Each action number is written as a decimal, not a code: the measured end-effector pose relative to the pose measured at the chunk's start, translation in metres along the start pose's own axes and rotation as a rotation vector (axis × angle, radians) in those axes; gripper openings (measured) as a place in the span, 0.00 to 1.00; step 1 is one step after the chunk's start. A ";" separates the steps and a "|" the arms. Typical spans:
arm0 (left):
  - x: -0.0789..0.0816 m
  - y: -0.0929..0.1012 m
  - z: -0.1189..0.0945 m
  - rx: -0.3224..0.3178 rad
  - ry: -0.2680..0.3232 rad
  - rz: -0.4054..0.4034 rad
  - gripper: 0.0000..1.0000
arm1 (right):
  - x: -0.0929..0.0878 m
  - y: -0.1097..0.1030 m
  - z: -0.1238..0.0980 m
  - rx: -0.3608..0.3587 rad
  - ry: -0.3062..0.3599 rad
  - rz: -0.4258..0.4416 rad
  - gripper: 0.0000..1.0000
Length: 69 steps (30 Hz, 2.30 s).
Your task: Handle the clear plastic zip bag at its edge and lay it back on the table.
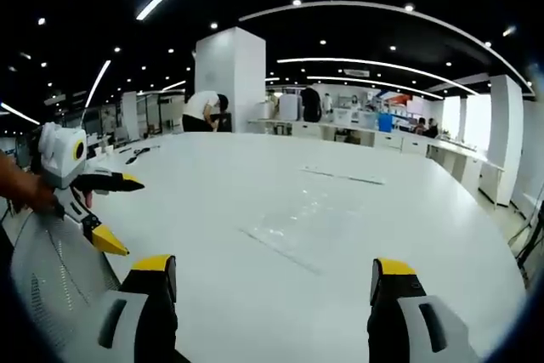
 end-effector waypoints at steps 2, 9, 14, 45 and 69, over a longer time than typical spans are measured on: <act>0.000 0.000 0.000 0.000 0.001 0.001 0.98 | 0.002 0.000 0.000 0.000 0.011 0.000 0.96; 0.000 0.000 0.000 0.004 0.002 -0.006 0.98 | 0.001 0.001 0.000 0.000 0.010 0.001 0.96; 0.002 0.001 0.000 0.004 0.008 -0.012 0.98 | 0.001 0.001 0.000 -0.002 0.011 0.001 0.96; 0.001 -0.001 -0.001 0.010 0.006 -0.013 0.98 | 0.000 0.002 0.001 0.002 0.009 0.021 0.97; 0.002 0.000 0.000 0.009 0.000 -0.007 0.98 | -0.005 0.000 0.001 0.009 -0.032 0.010 0.95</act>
Point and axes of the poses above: the point that each gripper's makers call its tool centre point, and the gripper's own axes: z roughly forward along the fingers, y roughly to its right, x roughly out of its top, the point moved 3 cm from there along -z, roughly backward along the fingers, and after that the axes turned 7 degrees about y, right-handed, at the moved point
